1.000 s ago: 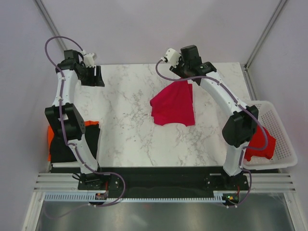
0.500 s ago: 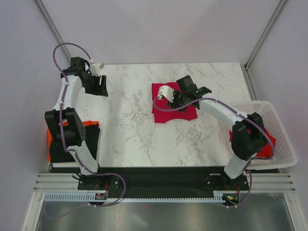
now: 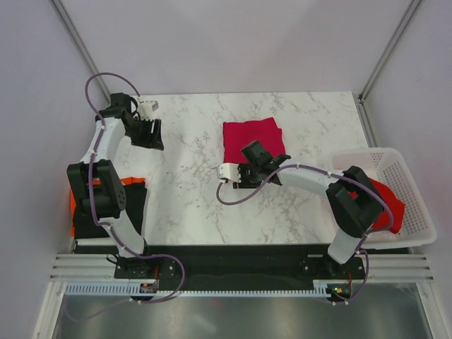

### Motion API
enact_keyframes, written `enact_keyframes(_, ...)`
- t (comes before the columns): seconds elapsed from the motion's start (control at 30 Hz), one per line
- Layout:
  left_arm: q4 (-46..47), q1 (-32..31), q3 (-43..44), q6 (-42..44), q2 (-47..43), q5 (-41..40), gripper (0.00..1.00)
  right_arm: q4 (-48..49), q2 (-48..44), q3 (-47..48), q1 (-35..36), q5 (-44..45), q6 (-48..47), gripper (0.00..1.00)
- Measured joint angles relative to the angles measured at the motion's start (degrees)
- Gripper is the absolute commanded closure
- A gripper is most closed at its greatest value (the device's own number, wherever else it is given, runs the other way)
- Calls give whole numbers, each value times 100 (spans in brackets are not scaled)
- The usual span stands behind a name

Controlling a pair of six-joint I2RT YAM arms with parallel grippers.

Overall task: Fold and stack the t-shirts
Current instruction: Flatten the tshirt out

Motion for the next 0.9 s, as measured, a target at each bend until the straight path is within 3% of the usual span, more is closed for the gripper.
enact_keyframes(0.2, 149, 4, -162, -72, -22, -37, 36, 444, 573, 179, 13, 212, -92, 56)
enact_keyframes(0.33, 166, 15, -229, -103, -22, -44, 35, 522, 833, 380, 11, 280, -138, 65)
enact_keyframes(0.6, 208, 162, -229, -120, -22, -42, 36, 485, 905, 590, 11, 398, -188, 100)
enact_keyframes(0.9, 245, 251, -216, -144, -22, -31, 36, -210, 260, 1255, 11, 516, -66, 100)
